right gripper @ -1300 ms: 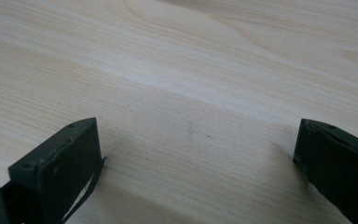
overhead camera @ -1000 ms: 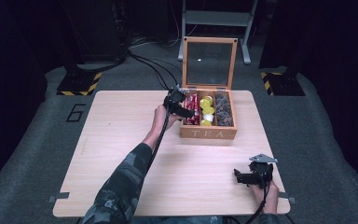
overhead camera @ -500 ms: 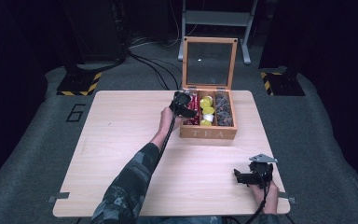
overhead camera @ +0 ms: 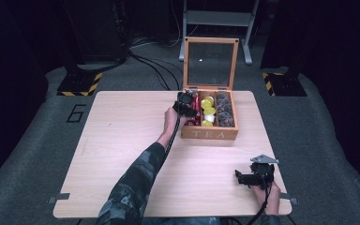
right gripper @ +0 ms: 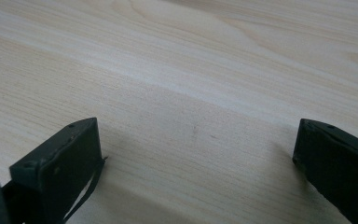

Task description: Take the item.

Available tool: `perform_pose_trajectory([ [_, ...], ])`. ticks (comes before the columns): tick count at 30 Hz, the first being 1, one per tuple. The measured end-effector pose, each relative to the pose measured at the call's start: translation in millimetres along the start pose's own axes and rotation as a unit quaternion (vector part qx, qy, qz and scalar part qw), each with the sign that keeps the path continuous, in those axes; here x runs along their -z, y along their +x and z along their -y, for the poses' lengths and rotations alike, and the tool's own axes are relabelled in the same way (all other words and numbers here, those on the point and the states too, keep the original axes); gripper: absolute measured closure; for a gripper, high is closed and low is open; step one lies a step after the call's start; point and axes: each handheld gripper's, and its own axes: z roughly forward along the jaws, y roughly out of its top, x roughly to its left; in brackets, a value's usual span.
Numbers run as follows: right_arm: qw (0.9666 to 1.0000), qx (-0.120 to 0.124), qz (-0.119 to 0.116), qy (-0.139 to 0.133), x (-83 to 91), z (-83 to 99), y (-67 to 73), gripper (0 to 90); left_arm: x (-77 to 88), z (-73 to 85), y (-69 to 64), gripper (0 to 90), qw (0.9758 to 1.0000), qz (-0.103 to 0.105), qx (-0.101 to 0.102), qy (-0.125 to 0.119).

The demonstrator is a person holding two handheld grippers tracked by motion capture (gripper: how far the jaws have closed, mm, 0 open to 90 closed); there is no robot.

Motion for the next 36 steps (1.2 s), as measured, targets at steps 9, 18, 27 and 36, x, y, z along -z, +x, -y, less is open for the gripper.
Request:
perform_pose_trajectory([
  [9,1.0000,0.002,0.000,0.001,0.0,0.1,-0.2,0.3,-2.0,1.7,0.0,76.4,0.9992,-0.016,0.036,0.008],
  [18,1.0000,0.002,0.000,0.001,0.1,0.1,-0.2,0.3,-0.2,2.6,-1.6,84.9,0.9984,-0.012,0.056,-0.001],
  [27,1.0000,0.000,0.000,0.000,0.0,0.0,0.1,0.3,10.0,0.8,1.0,85.2,0.9983,-0.006,0.055,-0.016],
  [36,1.0000,-0.001,0.001,0.000,0.0,0.0,0.2,0.3,31.3,0.0,4.6,85.2,0.9983,0.004,0.047,-0.034],
])
